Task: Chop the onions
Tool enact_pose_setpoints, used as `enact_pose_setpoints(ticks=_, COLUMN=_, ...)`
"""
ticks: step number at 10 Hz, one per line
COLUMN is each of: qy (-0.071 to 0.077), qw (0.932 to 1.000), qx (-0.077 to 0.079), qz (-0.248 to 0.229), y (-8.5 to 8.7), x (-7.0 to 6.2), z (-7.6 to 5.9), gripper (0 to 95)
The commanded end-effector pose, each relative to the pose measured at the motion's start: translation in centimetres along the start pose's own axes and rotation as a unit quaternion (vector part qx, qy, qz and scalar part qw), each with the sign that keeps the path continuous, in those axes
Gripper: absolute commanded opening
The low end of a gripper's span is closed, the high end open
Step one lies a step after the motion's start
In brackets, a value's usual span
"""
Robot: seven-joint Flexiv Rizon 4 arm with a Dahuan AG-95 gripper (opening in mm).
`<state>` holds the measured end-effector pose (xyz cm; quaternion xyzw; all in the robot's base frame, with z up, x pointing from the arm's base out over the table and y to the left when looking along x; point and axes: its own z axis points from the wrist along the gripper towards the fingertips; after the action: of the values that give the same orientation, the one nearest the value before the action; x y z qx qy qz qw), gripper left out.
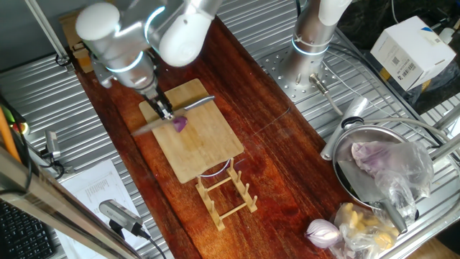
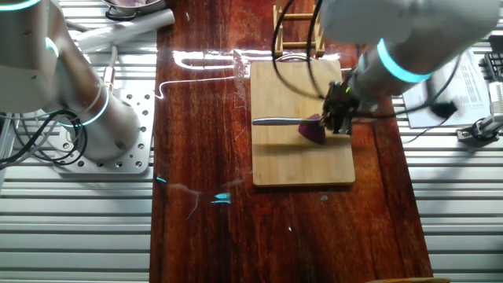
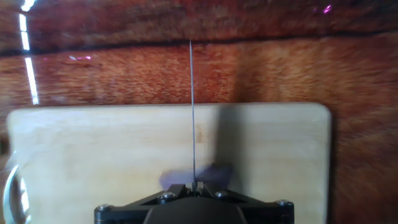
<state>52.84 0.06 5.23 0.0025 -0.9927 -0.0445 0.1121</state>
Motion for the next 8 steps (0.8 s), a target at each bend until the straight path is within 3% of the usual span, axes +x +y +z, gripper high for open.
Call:
enact_pose_setpoints(ticks=1, qy=0.007, qw=1.0, qx=0.001, qz=-0.001, y=0.6, x=-0.3, z=0.2, gripper=0.0)
enact_pose_setpoints(ticks=2, qy=0.007, qw=0.9997, qx=0.02, qz=-0.009, y=0.8, x=0.0, z=-0.5, gripper=0.0)
enact_pose_setpoints(ticks=4, qy=0.0, qw=0.9997, qx=0.021, qz=-0.009, y=0.9, x=0.3, z=-1.4, gripper=0.0)
enact_pose_setpoints(ticks=8, qy=-0.016, qw=0.9997, qx=0.018, qz=-0.008, y=0.9, x=0.4, z=-1.3, gripper=0.0)
